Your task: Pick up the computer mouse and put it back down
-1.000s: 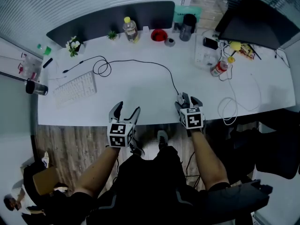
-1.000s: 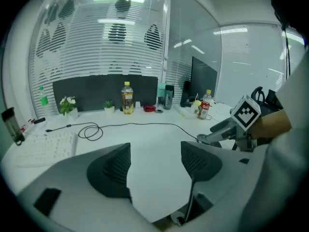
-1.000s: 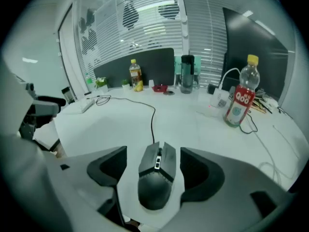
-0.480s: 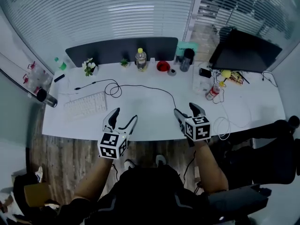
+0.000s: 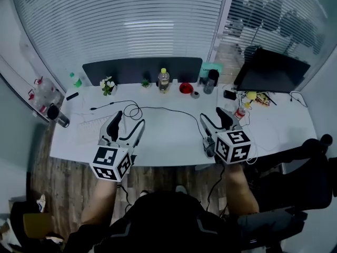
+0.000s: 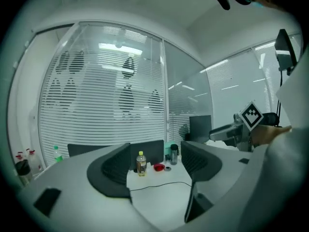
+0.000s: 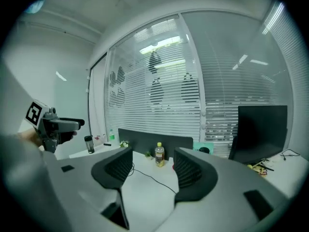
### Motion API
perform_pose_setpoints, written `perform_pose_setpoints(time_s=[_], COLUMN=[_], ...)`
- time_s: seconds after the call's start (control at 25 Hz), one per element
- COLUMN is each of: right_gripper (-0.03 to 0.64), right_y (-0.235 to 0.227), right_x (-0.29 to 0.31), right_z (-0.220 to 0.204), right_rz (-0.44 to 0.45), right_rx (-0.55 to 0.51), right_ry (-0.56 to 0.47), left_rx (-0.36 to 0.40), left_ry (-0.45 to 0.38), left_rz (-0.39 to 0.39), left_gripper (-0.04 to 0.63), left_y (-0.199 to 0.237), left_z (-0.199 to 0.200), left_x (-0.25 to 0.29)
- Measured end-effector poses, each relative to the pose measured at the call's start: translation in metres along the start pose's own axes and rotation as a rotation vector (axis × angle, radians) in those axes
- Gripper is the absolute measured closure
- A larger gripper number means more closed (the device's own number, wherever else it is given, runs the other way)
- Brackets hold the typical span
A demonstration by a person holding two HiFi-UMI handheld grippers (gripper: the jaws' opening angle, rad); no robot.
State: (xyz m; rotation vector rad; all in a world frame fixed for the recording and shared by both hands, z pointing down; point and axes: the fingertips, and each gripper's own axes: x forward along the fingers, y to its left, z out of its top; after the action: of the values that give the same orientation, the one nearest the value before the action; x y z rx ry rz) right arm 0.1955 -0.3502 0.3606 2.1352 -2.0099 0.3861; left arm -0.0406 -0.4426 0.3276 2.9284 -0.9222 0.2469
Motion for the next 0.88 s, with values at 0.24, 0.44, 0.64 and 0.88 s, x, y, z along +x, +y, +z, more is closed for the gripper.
perform_pose_setpoints(time_s=[0.24, 0.44, 0.64, 0.88], right_gripper=[0.411, 0.443, 0.517, 0.615], right_y=[0.025, 0.047, 0.063, 0.072], right_x=[-0.008, -0.008, -0.005, -0.004], right_z=[0.025, 0.039, 0.048, 0.051], right_rz=[0.045, 0.096, 0.127, 0.148], right_rx=[0.002, 0.007, 0.031, 0.006], right_ry=[-0.073, -0.107, -0.138, -0.132], left_rx=[-0.045, 0.005, -0.009, -0.081], left_ry=[-0.040, -0.035, -0.064, -0.080], left_rz=[0.015, 0.000, 0.054, 0.095], left_gripper=[0.364, 0.384, 0.528, 0.563], left_y=[0.002, -0.009, 0.005, 0.023], left_z=[0.010, 0.013, 0.016, 0.021], left_x=[-0.012, -0.017, -0.027, -0.033])
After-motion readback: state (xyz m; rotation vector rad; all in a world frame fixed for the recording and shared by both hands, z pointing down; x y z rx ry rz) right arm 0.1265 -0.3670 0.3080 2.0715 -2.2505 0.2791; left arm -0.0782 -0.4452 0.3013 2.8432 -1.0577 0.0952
